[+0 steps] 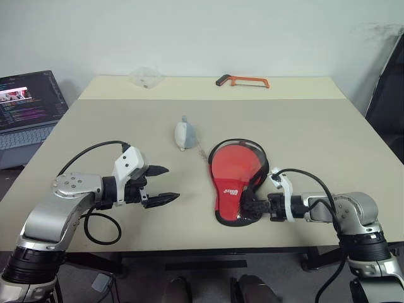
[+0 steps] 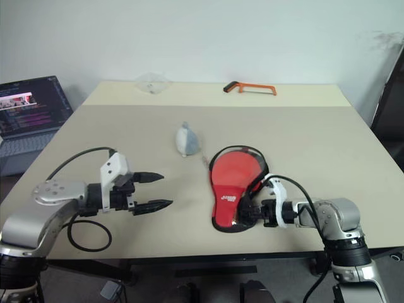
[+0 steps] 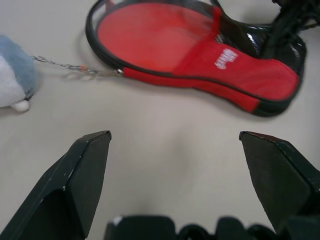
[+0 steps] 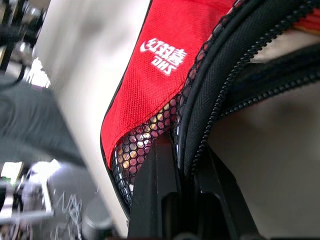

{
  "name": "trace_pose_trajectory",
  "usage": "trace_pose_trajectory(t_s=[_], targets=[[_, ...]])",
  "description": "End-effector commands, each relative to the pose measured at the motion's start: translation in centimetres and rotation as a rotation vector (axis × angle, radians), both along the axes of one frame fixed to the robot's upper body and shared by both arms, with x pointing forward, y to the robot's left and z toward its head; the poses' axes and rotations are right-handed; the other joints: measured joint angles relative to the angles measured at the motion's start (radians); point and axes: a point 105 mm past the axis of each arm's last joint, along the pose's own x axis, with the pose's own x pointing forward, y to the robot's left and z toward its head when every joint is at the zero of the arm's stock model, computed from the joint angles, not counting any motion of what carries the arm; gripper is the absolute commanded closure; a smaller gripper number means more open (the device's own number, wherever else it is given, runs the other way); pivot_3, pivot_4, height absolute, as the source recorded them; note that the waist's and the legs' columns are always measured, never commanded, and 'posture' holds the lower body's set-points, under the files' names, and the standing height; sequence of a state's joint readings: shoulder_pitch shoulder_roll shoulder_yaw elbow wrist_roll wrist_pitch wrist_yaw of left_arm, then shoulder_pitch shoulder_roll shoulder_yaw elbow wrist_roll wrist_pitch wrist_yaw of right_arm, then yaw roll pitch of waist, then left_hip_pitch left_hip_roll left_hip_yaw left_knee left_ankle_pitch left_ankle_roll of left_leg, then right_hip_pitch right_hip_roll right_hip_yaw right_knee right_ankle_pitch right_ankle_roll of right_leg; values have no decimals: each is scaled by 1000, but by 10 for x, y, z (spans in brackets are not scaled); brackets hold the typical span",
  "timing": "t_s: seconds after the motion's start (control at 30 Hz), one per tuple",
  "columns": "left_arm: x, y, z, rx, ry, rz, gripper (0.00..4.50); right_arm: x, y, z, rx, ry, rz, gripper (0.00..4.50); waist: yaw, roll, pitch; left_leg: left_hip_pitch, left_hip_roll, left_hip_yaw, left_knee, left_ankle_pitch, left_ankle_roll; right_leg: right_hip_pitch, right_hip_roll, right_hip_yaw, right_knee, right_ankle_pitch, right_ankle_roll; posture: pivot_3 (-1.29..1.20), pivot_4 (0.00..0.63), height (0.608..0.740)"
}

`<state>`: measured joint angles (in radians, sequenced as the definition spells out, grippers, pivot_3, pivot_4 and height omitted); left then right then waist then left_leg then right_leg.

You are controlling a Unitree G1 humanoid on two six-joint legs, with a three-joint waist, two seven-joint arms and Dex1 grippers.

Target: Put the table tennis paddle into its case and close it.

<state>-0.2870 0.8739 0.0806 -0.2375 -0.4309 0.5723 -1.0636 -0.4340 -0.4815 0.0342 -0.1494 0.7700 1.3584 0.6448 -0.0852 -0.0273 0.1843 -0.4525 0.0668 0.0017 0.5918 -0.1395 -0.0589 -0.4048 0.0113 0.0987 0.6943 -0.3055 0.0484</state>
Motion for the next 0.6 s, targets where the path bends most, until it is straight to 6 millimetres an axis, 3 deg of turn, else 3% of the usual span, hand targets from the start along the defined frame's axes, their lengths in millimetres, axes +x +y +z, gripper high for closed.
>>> trace_pose_trajectory(t_s=[0.03,0.3,0.6], targets=[[-1,-1,7,17,-36,-21,0,-21,13,-5,4,17,116,4470,1,0,0,0,0,0,0,0,0,0,0,0,0,0,0,0,150,740],[-2,0,6,26,-30,-26,0,-43,9,-13,-28,17,210,4470,2,-1,0,0,0,0,0,0,0,0,0,0,0,0,0,0,150,740],[0,1,6,30,-32,-17,0,-45,10,-15,-36,2,231,4470,2,-1,-1,0,0,0,0,0,0,0,0,0,0,0,0,0,150,740]])
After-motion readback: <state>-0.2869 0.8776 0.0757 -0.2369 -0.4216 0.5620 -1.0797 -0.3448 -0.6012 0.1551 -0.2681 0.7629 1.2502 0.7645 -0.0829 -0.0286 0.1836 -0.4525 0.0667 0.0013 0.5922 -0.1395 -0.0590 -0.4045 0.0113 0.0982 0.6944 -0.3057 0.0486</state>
